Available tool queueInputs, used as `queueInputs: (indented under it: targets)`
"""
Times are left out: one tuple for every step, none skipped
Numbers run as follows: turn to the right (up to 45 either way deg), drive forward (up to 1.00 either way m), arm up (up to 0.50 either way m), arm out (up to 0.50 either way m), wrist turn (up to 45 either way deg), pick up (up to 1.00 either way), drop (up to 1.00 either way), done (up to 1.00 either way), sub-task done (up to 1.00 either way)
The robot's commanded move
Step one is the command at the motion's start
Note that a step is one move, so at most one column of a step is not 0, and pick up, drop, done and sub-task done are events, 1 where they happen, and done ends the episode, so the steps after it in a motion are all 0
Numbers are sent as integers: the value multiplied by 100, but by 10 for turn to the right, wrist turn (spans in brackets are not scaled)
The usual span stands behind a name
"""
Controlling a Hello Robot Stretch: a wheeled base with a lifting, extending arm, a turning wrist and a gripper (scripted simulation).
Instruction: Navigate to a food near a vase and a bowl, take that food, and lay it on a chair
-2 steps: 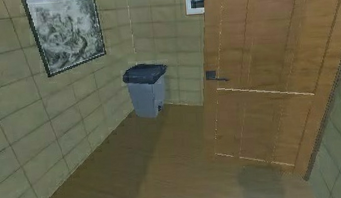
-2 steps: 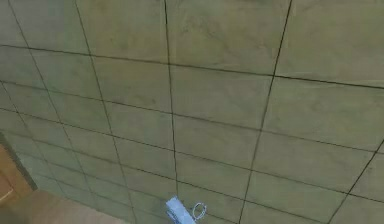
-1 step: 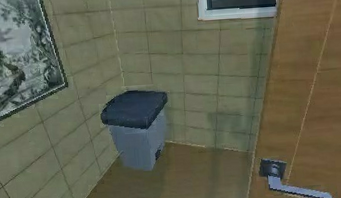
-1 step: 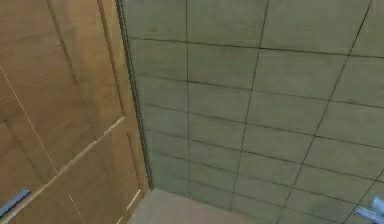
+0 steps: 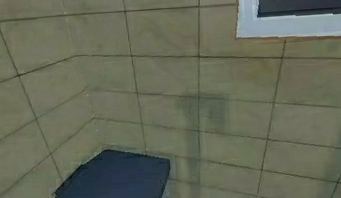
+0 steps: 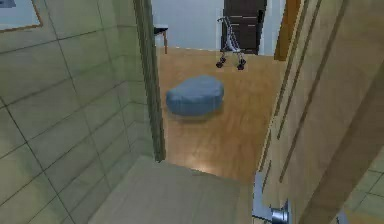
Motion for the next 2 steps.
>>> queueInputs:
  targets:
    - [450,0,0,0,0,0,0,0,0]
    - [150,0,0,0,0,0,0,0,0]
